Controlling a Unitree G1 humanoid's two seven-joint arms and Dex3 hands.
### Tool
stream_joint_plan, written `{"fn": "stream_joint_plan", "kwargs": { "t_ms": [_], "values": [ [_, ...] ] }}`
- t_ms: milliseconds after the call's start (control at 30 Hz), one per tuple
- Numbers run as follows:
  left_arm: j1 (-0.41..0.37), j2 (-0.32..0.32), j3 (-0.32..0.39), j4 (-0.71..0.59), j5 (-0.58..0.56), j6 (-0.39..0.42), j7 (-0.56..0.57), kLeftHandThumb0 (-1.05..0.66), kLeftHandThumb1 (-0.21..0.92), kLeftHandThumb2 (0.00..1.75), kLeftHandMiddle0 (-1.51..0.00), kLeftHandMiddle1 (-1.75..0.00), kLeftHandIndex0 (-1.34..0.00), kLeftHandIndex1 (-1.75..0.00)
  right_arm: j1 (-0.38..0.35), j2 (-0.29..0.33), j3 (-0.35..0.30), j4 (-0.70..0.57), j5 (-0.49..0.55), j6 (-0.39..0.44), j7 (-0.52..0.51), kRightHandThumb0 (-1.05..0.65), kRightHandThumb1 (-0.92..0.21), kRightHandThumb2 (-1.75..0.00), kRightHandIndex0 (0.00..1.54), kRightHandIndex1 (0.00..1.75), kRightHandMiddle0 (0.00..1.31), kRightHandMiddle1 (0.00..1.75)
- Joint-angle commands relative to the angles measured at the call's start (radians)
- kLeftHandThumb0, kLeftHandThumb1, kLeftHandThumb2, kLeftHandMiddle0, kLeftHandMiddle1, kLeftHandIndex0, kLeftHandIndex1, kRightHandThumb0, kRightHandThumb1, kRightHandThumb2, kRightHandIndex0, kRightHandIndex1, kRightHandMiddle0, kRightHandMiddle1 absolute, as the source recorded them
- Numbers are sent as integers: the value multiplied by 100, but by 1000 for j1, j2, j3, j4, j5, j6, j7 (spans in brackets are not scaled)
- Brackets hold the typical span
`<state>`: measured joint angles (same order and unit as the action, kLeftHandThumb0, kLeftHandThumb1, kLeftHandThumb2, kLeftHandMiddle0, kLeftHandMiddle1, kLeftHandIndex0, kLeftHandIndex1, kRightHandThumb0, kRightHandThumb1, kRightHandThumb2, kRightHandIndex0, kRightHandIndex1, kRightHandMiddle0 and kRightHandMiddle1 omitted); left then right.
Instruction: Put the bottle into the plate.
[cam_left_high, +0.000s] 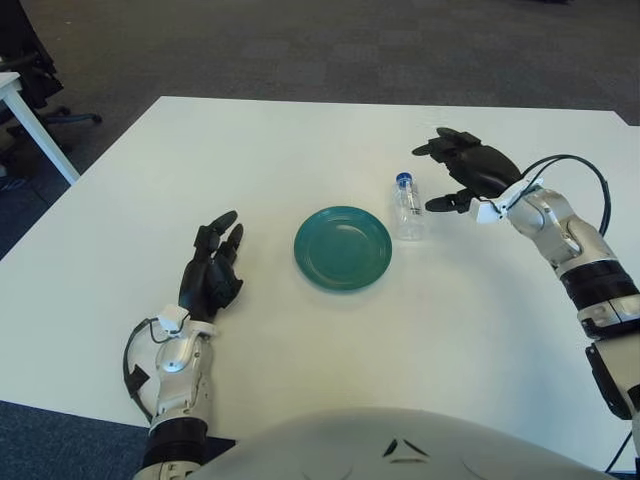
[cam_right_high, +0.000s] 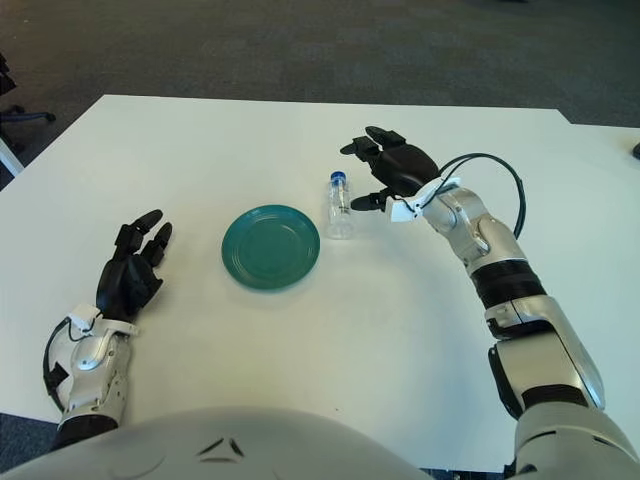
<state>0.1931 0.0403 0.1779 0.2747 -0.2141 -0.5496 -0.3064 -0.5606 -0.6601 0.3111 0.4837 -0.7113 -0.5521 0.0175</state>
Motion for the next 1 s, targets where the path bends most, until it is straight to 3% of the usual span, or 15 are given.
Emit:
{"fn": "stream_joint_plan", "kwargs": {
  "t_ms": [0,567,967],
  "values": [
    [32,-36,-18,42,-3,4,12,-90,92,97,-29,0,0,-74,-44,-22,25,42,-46,-43,-39,-100,-92,-34,20,1,0,74],
    [40,-35,-18,35,-6,4,10,-90,92,97,-29,0,0,-74,-93,-40,69,123,-118,-102,-88,-89,-92,-19,22,1,0,68],
    [56,-35,-20,18,-9,4,7,-90,92,97,-29,0,0,-74,-154,-73,155,221,-214,-222,-168,-78,-91,-14,20,0,0,55]
  ]
}}
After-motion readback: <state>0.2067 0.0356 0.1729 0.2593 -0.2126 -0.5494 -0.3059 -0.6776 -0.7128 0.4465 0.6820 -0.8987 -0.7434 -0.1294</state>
